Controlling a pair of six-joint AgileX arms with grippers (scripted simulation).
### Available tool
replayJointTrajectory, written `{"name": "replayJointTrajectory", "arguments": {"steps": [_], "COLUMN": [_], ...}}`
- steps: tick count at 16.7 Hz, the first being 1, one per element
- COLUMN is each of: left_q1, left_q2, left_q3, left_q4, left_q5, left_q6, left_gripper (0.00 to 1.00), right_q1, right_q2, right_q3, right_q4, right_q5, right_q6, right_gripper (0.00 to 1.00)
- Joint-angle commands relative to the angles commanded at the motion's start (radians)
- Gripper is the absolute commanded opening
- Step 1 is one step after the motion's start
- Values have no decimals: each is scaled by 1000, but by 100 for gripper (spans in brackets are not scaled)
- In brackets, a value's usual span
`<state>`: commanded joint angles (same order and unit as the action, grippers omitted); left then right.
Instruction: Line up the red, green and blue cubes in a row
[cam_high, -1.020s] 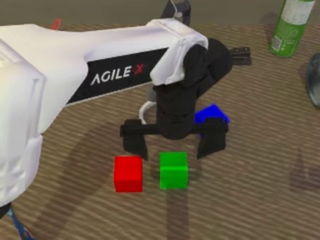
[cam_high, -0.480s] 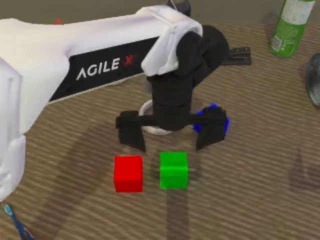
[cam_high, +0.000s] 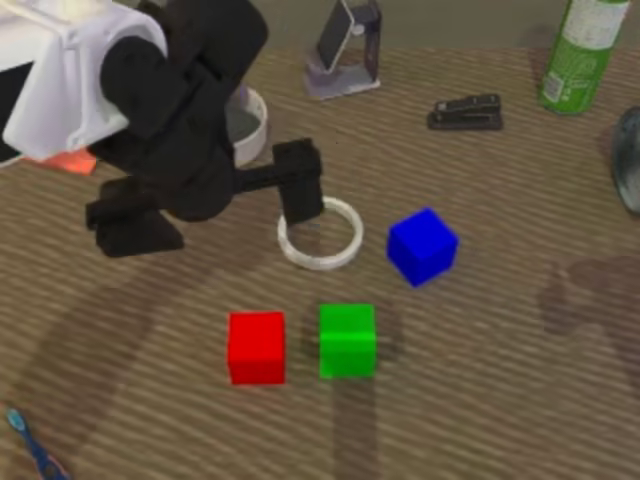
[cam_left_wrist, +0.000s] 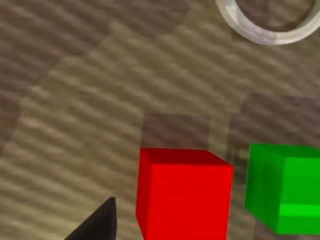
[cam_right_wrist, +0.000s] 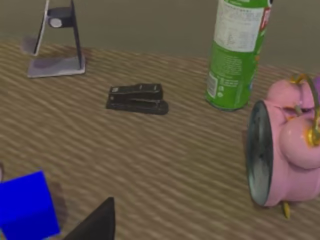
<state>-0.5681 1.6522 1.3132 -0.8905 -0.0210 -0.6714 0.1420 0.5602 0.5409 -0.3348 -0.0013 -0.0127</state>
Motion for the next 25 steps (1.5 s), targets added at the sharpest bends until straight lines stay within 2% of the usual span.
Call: {"name": "replayJointTrajectory", "arguments": {"steps": [9,14,20,25], "left_q1": [335,480,579,588], "left_q2": [-840,-1299,-1621,-1652], "left_q3": [-776,-1108,-1297,-1313], "left_q4": [393,630,861,891], "left_q5": [7,17,21,21], "left_q6": [286,482,652,671], "left_gripper": [100,100,100,100], "right_q1": [197,290,354,361], "right_q2": [1067,1518,1803,1833], "right_q3": [862,1258,1565,1596], "right_q4": [-564,-816,-966,-979], "right_q5": [4,3,6,6], "right_q6": [-24,-33,-40,-41], "right_gripper": [100,100,100,100]}}
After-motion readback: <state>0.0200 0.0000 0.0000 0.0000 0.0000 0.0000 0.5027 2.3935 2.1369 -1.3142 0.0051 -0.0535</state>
